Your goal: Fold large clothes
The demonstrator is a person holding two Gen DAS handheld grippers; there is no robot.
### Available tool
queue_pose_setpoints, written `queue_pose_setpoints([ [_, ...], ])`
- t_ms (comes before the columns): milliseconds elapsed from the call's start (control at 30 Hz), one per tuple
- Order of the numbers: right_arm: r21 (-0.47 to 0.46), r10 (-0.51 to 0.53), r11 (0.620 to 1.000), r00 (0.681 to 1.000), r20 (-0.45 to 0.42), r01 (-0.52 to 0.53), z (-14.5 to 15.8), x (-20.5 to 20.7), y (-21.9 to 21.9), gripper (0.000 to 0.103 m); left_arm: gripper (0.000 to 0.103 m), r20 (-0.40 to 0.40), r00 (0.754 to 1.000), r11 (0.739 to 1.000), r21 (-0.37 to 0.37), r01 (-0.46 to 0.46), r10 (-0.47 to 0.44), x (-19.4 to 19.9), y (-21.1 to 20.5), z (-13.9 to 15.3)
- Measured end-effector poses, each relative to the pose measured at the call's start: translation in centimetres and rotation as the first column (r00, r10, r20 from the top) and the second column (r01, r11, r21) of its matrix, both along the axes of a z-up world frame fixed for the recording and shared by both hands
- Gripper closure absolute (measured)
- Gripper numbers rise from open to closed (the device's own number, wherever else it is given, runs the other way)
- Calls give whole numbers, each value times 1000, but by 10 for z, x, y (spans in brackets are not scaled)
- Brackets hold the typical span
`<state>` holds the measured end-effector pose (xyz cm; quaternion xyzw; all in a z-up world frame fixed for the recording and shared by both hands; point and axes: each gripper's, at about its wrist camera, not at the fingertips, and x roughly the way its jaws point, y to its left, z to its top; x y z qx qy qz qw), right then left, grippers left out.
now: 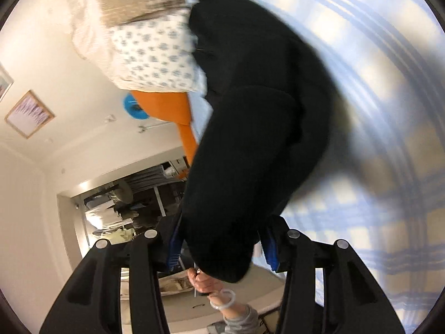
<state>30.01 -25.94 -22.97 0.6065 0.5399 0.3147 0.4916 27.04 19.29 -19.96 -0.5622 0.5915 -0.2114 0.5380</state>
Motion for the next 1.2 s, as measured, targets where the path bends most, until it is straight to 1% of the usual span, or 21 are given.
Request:
queue_pose_setpoints([
  [167,14,-65,998,997,38,65,32,60,3,56,47,64,996,998,24,-63,61,59,9,42],
  [267,15,-110,994,994,21,110,38,110,12,56,47,54,991,991,47,-122,119,111,12,47],
  [333,-2,-138,990,990,-4,138,30,149,21,56,49,52,986,984,75,-161,157,139,16,47],
  [433,-24,-164,986,986,-17,164,18,195,37,56,53,38,974,963,145,-227,223,196,27,31],
  [467,-22,-170,985,985,-8,170,16,208,41,64,53,37,971,956,167,-240,237,211,30,24],
  [533,-17,-217,976,976,32,218,7,237,43,67,53,55,968,944,214,-251,245,236,37,9],
  [567,-34,-231,972,972,41,233,0,244,39,67,53,65,968,942,223,-251,243,247,35,3],
  [600,-92,-229,968,972,60,234,-7,258,42,67,53,78,970,942,229,-244,232,254,34,-7],
  [667,-161,-183,967,978,100,197,-14,270,47,67,52,110,970,948,212,-236,216,264,28,-27],
  [733,-206,-100,970,983,154,131,-15,273,53,58,47,172,967,954,204,-220,186,265,24,-35],
  [800,-263,8,963,965,262,64,3,268,54,21,44,231,964,950,250,-188,130,263,16,-31],
  [833,-331,61,942,945,323,52,18,267,54,14,40,270,959,932,318,-175,88,259,16,-21],
  [867,-438,128,897,908,398,65,37,266,53,7,34,289,955,915,367,-170,61,258,16,-14],
  [900,-537,183,839,882,434,90,50,266,54,7,28,307,951,895,415,-165,33,255,17,-6],
  [933,-621,238,777,861,449,109,60,265,56,7,16,323,946,864,475,-166,4,252,18,3],
  [967,-681,291,723,843,453,117,67,267,61,7,13,343,939,818,549,-172,-33,248,19,13],
  [1000,-717,330,688,829,451,116,70,264,65,8,13,356,931,759,627,-176,-79,246,17,22],
  [1033,-758,373,643,817,440,114,70,263,69,8,12,362,924,712,681,-171,-125,246,14,27],
  [1067,-788,402,605,809,429,117,68,265,73,8,12,364,916,692,706,-154,-167,247,10,28],
  [1133,-848,470,521,796,381,99,55,275,89,10,12,342,919,699,706,-112,-198,253,3,19],
  [1200,-889,511,451,792,333,83,36,280,99,12,12,287,934,684,727,-68,-213,261,-4,2],
])
